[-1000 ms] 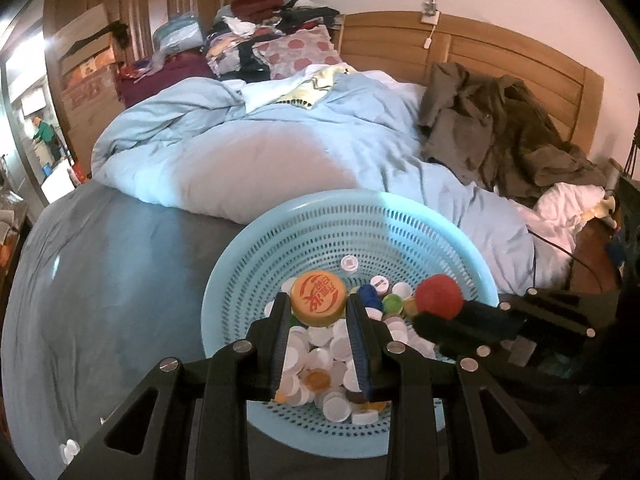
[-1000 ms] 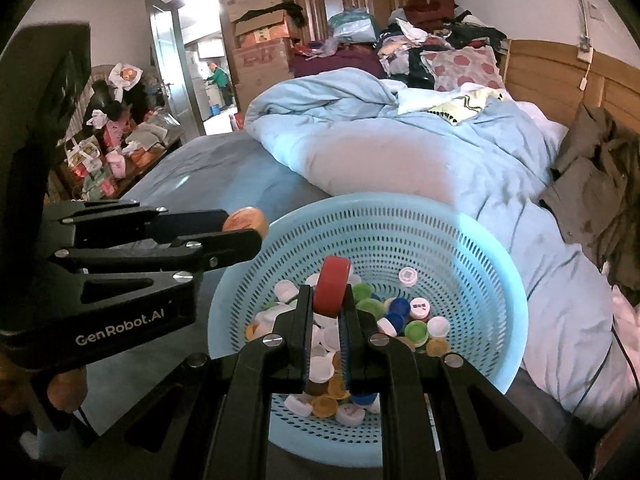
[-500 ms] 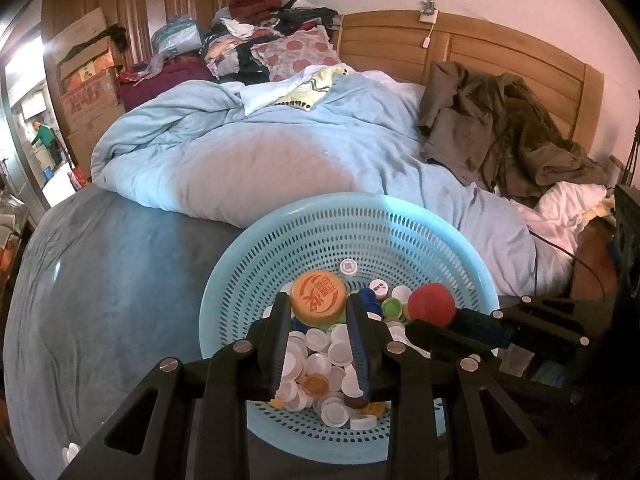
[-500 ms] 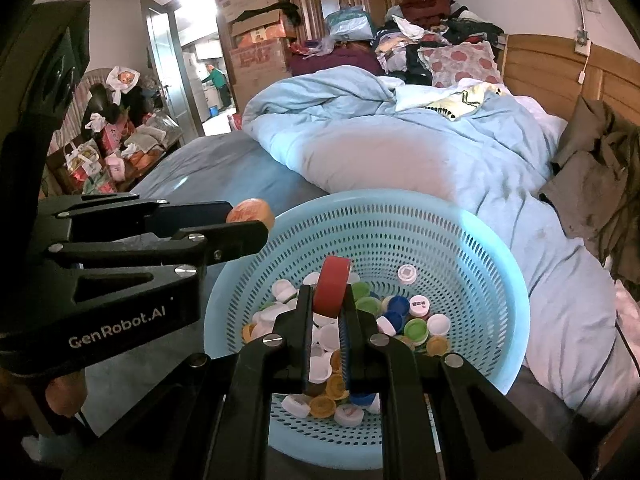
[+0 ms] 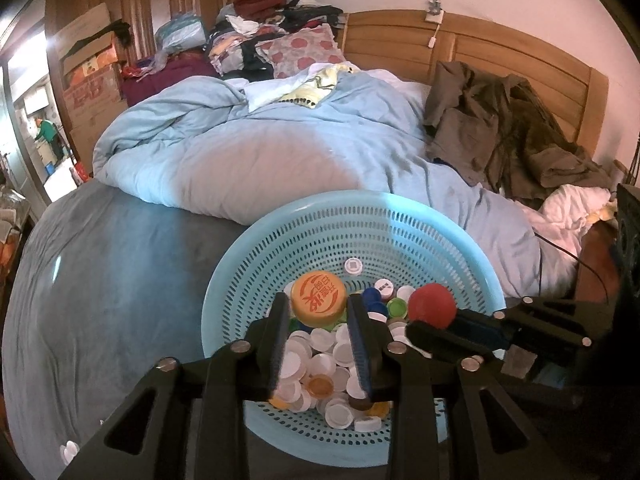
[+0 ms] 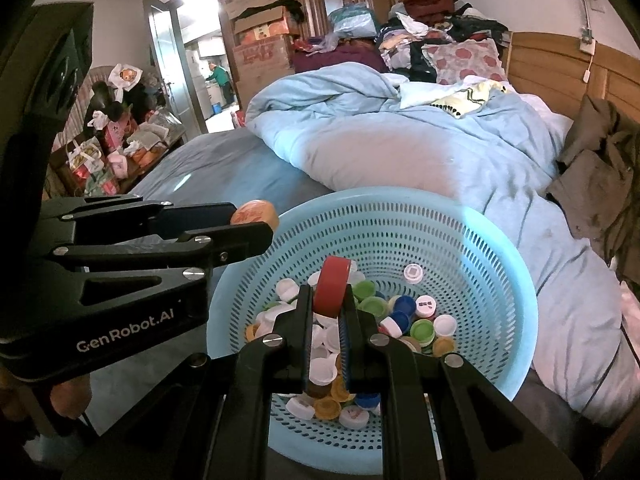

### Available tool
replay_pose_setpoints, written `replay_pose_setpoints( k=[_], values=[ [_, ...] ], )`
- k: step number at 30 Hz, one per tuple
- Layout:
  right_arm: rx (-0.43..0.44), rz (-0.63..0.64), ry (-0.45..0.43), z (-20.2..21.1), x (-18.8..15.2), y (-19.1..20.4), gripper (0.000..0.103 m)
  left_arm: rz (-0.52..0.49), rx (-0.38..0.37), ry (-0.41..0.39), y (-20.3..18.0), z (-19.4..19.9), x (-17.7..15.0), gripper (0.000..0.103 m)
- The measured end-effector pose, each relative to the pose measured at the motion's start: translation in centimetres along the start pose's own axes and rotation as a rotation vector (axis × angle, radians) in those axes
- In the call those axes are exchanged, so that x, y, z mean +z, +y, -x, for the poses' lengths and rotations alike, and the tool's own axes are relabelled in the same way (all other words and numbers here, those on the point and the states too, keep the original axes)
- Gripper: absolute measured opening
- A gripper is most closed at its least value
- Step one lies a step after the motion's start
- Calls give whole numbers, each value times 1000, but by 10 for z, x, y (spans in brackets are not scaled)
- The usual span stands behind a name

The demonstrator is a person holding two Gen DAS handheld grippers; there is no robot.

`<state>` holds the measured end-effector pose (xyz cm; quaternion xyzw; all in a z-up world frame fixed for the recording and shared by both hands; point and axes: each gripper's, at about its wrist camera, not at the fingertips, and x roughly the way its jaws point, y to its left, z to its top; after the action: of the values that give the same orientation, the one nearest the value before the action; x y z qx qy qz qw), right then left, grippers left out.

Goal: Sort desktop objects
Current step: 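Open both tools to drop the orange and red caps into the basket, then move both open tools back toward the cap pile, then grasp a white cap with the left tool while the right tool grasps a white cap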

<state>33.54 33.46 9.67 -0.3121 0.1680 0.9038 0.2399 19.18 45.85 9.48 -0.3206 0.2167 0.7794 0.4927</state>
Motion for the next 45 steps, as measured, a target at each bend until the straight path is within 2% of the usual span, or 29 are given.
replay_pose_setpoints(
  k=[2, 4, 5, 11, 14, 17, 21, 23, 26, 28, 31, 36, 40, 41, 43, 44, 45],
  values=[
    [-2, -7, 5, -1, 2, -2, 13, 21, 37, -32, 7, 4, -1, 84],
    [-23, -8, -12, 2, 2, -3, 36, 40, 64, -57, 14, 9, -2, 85],
    [-25, -14, -22, 4, 1, -4, 40, 47, 62, -57, 17, 9, -1, 85],
    [1, -42, -61, 12, -5, 1, 44, 105, 77, -75, 46, 21, -11, 86],
    [51, -26, -68, 16, -14, 17, 49, 109, 131, -103, 73, 38, -37, 86],
    [106, 9, -45, 12, -30, 35, 54, 185, 197, -116, 125, 60, -90, 86],
    [183, 69, 61, -13, -64, 69, 54, 362, 311, -93, 209, 91, -185, 87],
    [207, 80, 102, -23, -76, 81, 54, 480, 397, -48, 254, 104, -245, 88],
    [242, 101, 161, -38, -95, 97, 54, 594, 462, 5, 293, 113, -306, 88],
    [257, 129, 192, -44, -104, 110, 54, 638, 454, 38, 307, 110, -334, 87],
    [258, 158, 209, -47, -107, 124, 54, 620, 425, 56, 311, 99, -354, 83],
    [241, 203, 230, -48, -107, 142, 54, 598, 380, 88, 315, 69, -353, 73],
    [230, 230, 245, -51, -107, 153, 54, 578, 372, 81, 316, 59, -352, 73],
    [231, 238, 250, -53, -108, 157, 54, 573, 376, 78, 318, 58, -351, 69],
    [243, 262, 259, -57, -107, 169, 54, 564, 390, 75, 322, 56, -349, 49],
    [252, 277, 256, -59, -105, 176, 53, 563, 391, 72, 323, 57, -350, 35],
    [274, 301, 248, -61, -103, 186, 52, 572, 383, 60, 324, 60, -353, 34]
  ],
)
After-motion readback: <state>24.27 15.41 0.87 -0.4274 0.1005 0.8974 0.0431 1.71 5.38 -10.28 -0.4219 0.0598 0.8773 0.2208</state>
